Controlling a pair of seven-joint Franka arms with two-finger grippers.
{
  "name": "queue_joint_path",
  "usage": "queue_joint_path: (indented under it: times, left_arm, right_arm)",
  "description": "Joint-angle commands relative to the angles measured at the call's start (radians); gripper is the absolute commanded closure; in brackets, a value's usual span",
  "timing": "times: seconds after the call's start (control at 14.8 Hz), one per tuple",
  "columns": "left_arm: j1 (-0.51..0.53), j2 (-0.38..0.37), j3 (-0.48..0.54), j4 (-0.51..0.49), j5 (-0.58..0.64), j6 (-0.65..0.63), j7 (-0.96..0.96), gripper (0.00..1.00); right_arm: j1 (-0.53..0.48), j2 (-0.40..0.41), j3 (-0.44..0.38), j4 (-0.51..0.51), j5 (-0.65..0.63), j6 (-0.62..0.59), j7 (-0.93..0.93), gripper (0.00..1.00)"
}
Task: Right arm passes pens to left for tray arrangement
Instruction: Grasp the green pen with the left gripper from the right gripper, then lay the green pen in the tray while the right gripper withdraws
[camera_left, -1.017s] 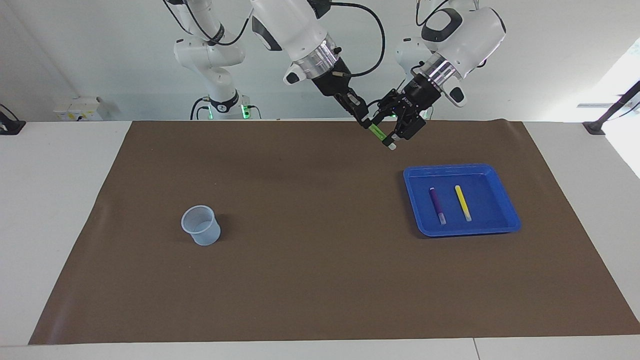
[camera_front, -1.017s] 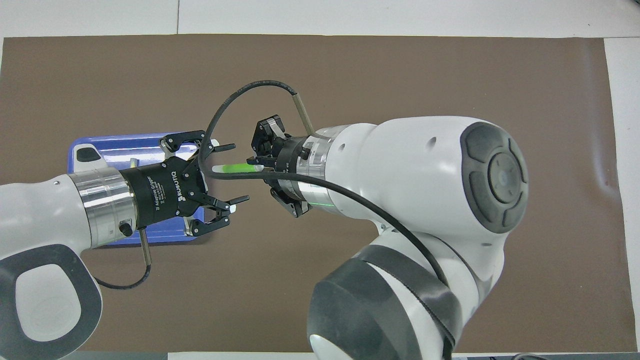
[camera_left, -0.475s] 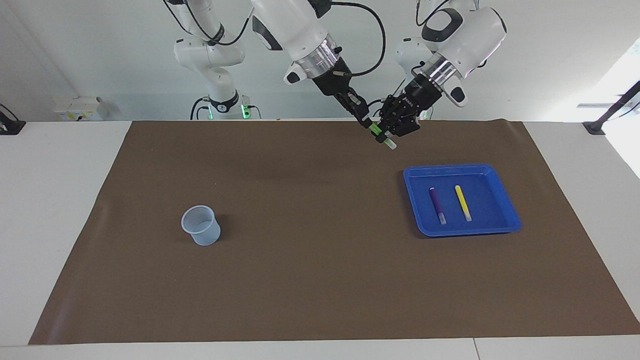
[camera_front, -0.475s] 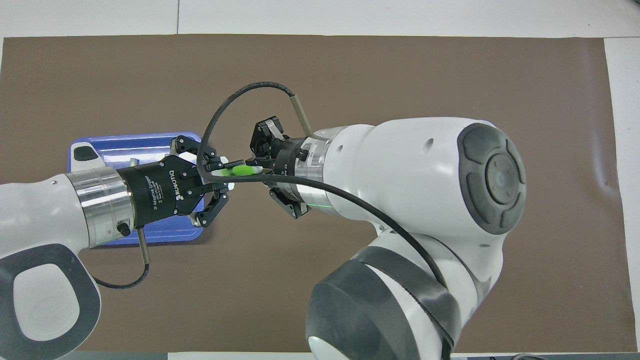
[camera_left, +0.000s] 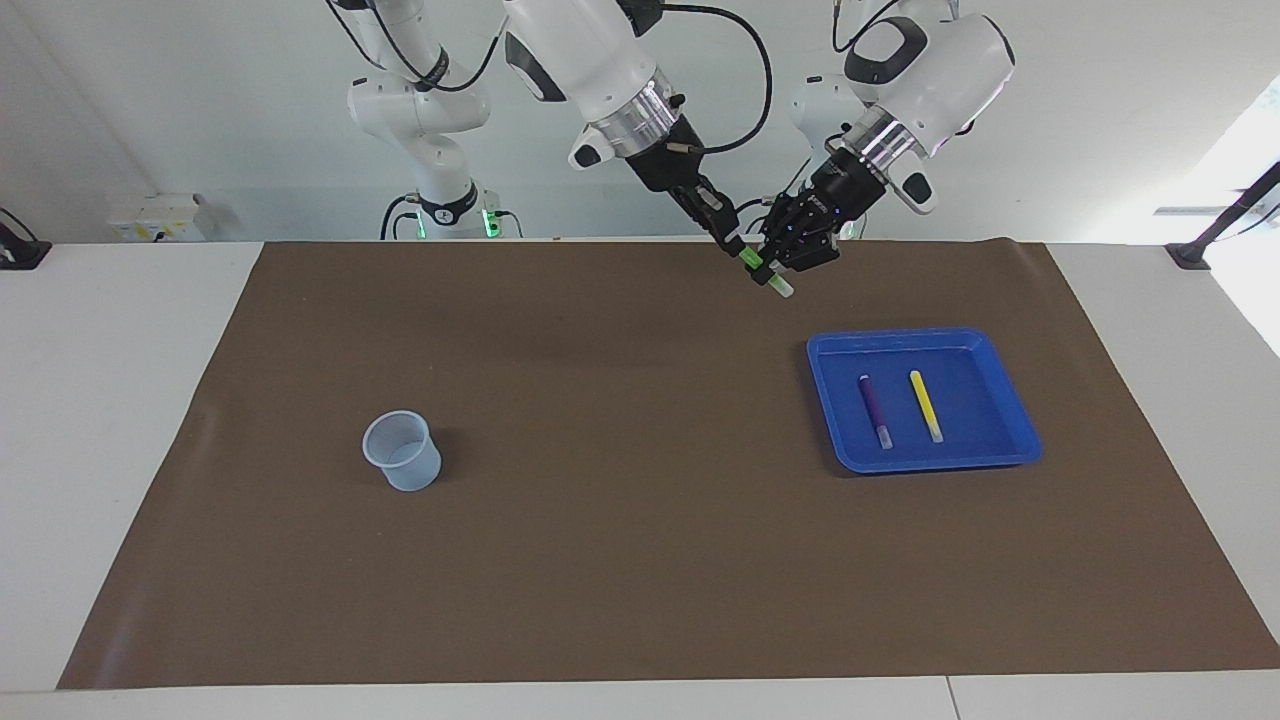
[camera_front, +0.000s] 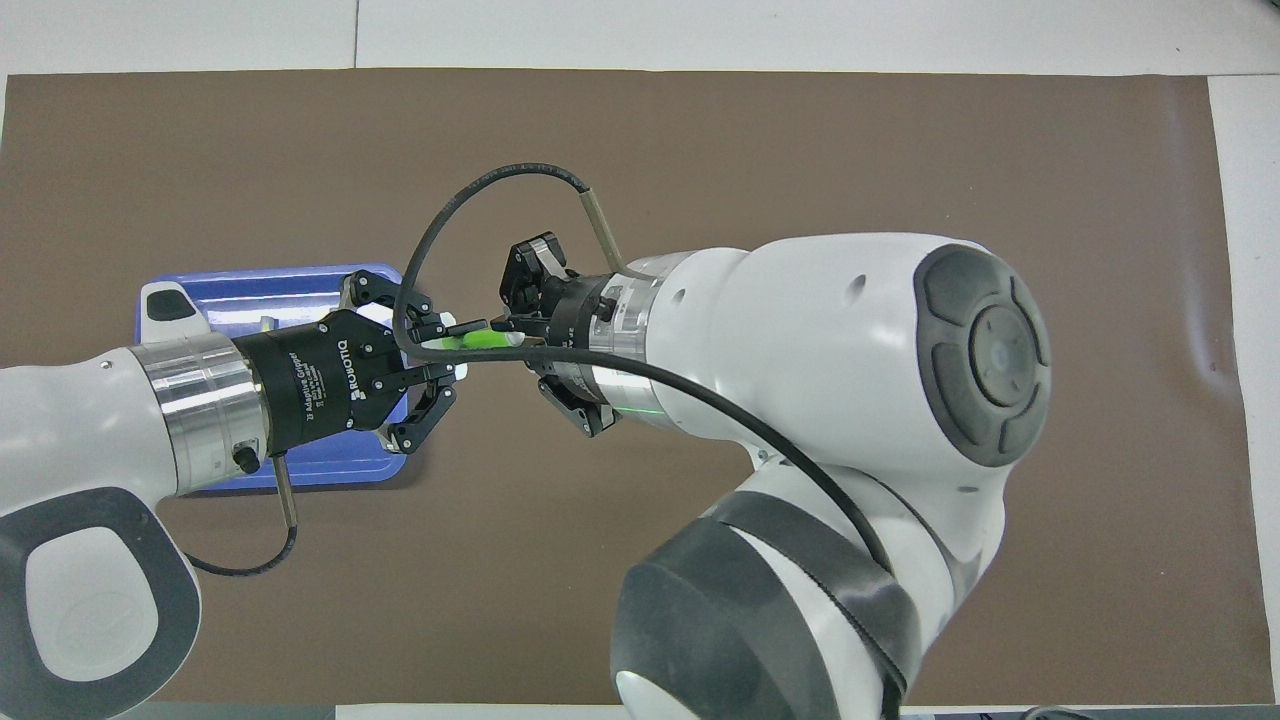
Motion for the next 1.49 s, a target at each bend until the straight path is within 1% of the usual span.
queue_joint_path:
  times: [0.0, 0.07, 0.14, 0.27, 0.34, 0.47, 0.54, 0.68, 0.75, 0.88, 0.95, 1.02, 1.15, 1.29, 1.42]
  left_arm:
    - [-0.003, -0.007, 0.011, -0.012, -0.023, 0.016, 0.011, 1.00]
    - [-0.002, -0.007, 0.014, -0.012, -0.023, 0.018, 0.011, 1.00]
    - [0.006, -0.007, 0.017, -0.012, -0.023, 0.018, 0.019, 1.00]
    - [0.056, -0.005, 0.019, -0.012, -0.021, -0.016, 0.101, 1.00]
    - [0.092, 0.001, 0.019, -0.012, -0.015, -0.061, 0.161, 1.00]
    - [0.222, 0.022, 0.019, 0.008, -0.004, -0.204, 0.355, 1.00]
    - [0.269, 0.048, 0.019, 0.011, 0.029, -0.255, 0.461, 1.00]
    - [0.319, 0.090, 0.020, 0.031, 0.176, -0.321, 0.623, 1.00]
    - [0.351, 0.113, 0.020, 0.052, 0.253, -0.367, 0.727, 1.00]
    - [0.429, 0.154, 0.020, 0.072, 0.348, -0.427, 0.940, 1.00]
    - [0.460, 0.185, 0.020, 0.078, 0.403, -0.436, 1.040, 1.00]
    - [0.468, 0.221, 0.020, 0.082, 0.496, -0.424, 1.157, 1.00]
    - [0.474, 0.287, 0.020, 0.086, 0.625, -0.364, 1.310, 1.00]
    - [0.494, 0.340, 0.020, 0.092, 0.699, -0.317, 1.440, 1.00]
    - [0.505, 0.376, 0.020, 0.094, 0.747, -0.268, 1.536, 1.00]
  right_arm:
    - [-0.010, 0.013, 0.007, 0.011, -0.010, -0.001, -0.035, 0.08]
    - [-0.015, 0.011, 0.004, 0.005, -0.040, -0.013, -0.069, 0.00]
    - [-0.021, 0.008, -0.006, 0.000, -0.067, -0.030, -0.110, 0.00]
    - [-0.021, -0.005, -0.061, -0.012, -0.087, -0.107, -0.246, 0.00]
    - [-0.021, -0.031, -0.084, -0.037, -0.102, -0.133, -0.323, 0.00]
    - [-0.021, -0.097, -0.150, -0.128, -0.134, -0.158, -0.516, 0.00]
    - [-0.021, -0.113, -0.179, -0.155, -0.136, -0.167, -0.602, 0.00]
    - [-0.021, -0.122, -0.233, -0.173, -0.139, -0.196, -0.763, 0.00]
    - [-0.021, -0.127, -0.258, -0.182, -0.154, -0.208, -0.837, 0.00]
    - [-0.021, -0.131, -0.310, -0.193, -0.206, -0.216, -0.963, 0.00]
    - [-0.021, -0.137, -0.333, -0.208, -0.225, -0.220, -1.004, 0.00]
    - [-0.021, -0.150, -0.366, -0.231, -0.249, -0.222, -1.034, 0.00]
    - [-0.021, -0.156, -0.426, -0.255, -0.286, -0.224, -1.100, 0.00]
    - [-0.021, -0.154, -0.501, -0.245, -0.326, -0.248, -1.214, 0.00]
    - [-0.021, -0.154, -0.575, -0.238, -0.361, -0.250, -1.365, 0.00]
